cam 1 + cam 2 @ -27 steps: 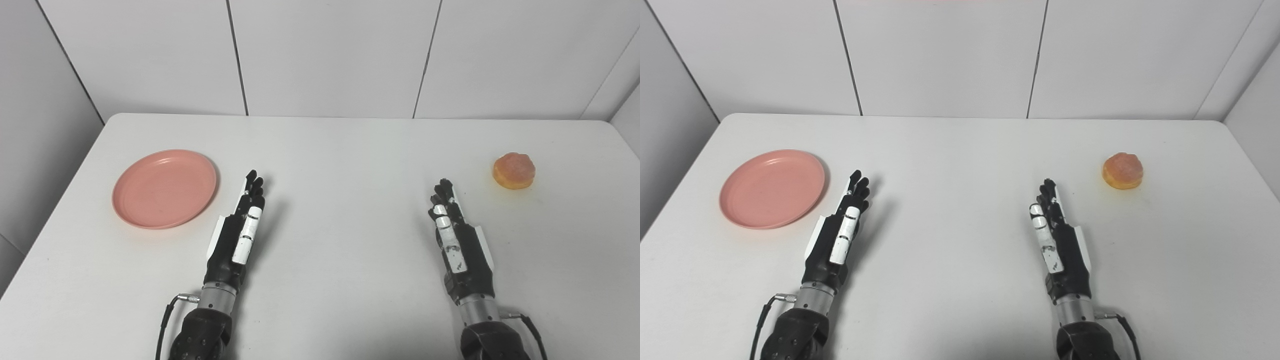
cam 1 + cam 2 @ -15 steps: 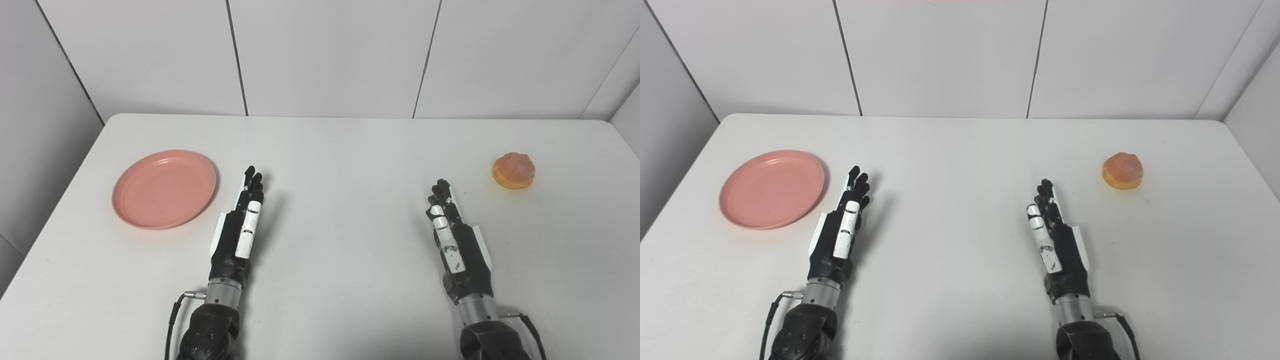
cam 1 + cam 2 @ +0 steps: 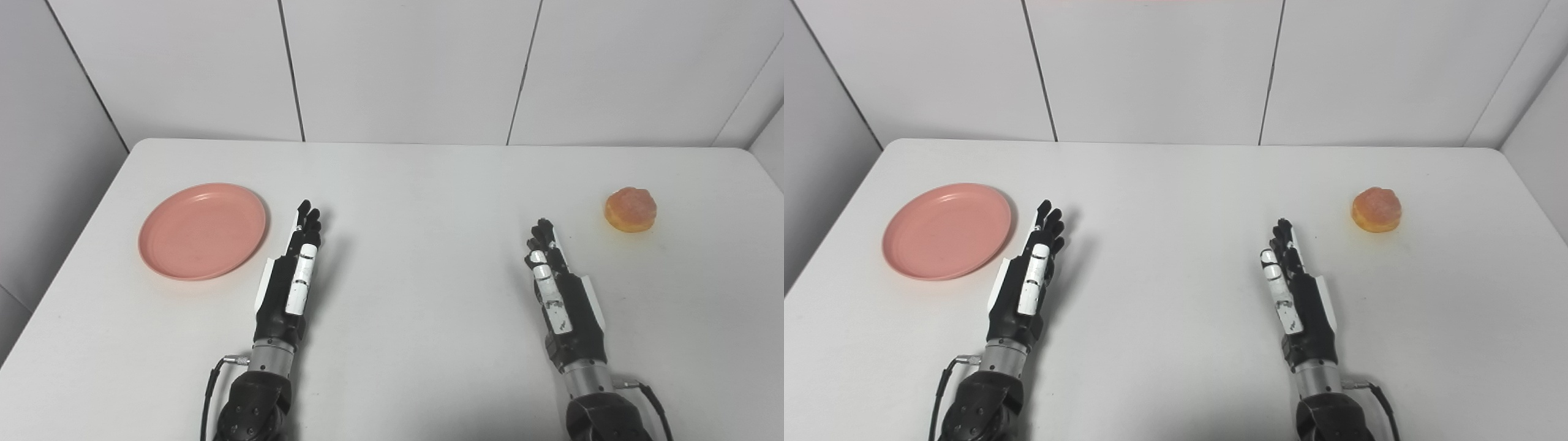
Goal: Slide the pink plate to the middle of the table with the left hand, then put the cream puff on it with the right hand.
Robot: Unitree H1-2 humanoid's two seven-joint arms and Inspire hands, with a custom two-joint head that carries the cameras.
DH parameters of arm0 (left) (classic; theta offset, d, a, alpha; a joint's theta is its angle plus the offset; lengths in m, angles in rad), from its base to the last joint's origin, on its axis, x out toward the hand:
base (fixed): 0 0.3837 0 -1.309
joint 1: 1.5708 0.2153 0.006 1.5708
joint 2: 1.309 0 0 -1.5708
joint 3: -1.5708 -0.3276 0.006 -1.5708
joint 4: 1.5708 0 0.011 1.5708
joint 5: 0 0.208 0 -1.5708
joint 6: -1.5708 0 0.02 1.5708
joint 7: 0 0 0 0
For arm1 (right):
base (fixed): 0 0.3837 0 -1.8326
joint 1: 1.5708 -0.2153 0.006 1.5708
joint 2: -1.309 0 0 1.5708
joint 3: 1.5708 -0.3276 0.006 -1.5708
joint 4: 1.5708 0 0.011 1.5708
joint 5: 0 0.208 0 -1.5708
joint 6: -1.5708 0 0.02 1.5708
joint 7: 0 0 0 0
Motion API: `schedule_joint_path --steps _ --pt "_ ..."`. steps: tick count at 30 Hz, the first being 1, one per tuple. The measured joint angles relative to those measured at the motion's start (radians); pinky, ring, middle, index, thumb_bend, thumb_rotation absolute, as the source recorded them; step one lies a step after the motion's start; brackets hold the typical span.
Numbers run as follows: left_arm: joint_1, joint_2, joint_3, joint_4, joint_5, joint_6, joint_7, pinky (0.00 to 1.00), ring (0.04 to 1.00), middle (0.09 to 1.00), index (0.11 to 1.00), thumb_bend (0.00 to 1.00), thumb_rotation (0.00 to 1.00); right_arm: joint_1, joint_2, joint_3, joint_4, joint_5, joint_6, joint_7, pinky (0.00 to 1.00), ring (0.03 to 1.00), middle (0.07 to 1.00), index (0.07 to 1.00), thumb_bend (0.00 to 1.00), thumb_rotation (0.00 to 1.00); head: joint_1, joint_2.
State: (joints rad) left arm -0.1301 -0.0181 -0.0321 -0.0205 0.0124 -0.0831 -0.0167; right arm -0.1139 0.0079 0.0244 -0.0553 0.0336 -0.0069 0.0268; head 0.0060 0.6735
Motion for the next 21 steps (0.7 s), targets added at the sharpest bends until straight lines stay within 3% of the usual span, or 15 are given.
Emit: schedule_joint_path --steps 3,4,6,8,10,12,15,21 --pt "0.0 -0.003 -0.002 0.003 -0.009 -0.003 0.0 1.0 1.0 1.0 1.0 0.53 1.0 0.0 -0.003 -0.004 0.0 0.008 0.0 0.001 1.0 1.0 1.0 1.0 0.6 0.85 0.041 -0.012" --pt "0.0 -0.006 -0.003 0.003 -0.009 -0.003 0.001 1.0 1.0 1.0 1.0 0.53 1.0 0.0 -0.004 -0.007 0.0 0.016 0.0 0.001 1.0 1.0 1.0 1.0 0.61 0.85 0.134 -0.041" --pt "0.0 -0.017 -0.005 0.002 -0.006 0.002 0.009 1.0 1.0 1.0 1.0 0.53 1.0 0.0 -0.013 -0.01 0.0 0.028 0.0 0.007 1.0 1.0 1.0 1.0 0.61 0.85 0.135 -0.041" --pt "0.0 -0.035 -0.007 0.002 0.007 0.011 0.024 1.0 1.0 1.0 1.0 0.52 1.0 0.001 -0.025 -0.011 0.0 0.043 0.0 0.026 1.0 1.0 1.0 1.0 0.63 0.85 0.245 -0.083" --pt "-0.002 -0.052 -0.011 0.011 0.017 0.006 0.038 1.0 1.0 1.0 1.0 0.52 1.0 0.001 -0.041 -0.016 0.006 0.065 -0.002 0.046 1.0 1.0 1.0 1.0 0.64 0.87 0.246 -0.083" --pt "-0.017 -0.064 -0.007 0.052 0.019 -0.015 0.047 1.0 1.0 1.0 1.0 0.53 1.0 0.0 -0.057 -0.024 0.03 0.073 -0.012 0.056 1.0 1.0 1.0 1.0 0.63 0.89 0.319 -0.12" --pt "-0.05 -0.066 0.001 0.083 0.038 -0.035 0.067 1.0 1.0 1.0 1.0 0.49 1.0 -0.013 -0.072 -0.036 0.049 0.077 -0.058 0.066 1.0 1.0 1.0 1.0 0.61 0.91 0.347 -0.14" --pt "-0.111 -0.044 0.054 0.097 0.054 -0.068 0.103 1.0 0.965 0.961 0.957 0.6 1.0 -0.025 -0.075 -0.045 0.068 0.072 -0.101 0.066 1.0 1.0 1.0 1.0 0.61 0.93 0.335 -0.155"
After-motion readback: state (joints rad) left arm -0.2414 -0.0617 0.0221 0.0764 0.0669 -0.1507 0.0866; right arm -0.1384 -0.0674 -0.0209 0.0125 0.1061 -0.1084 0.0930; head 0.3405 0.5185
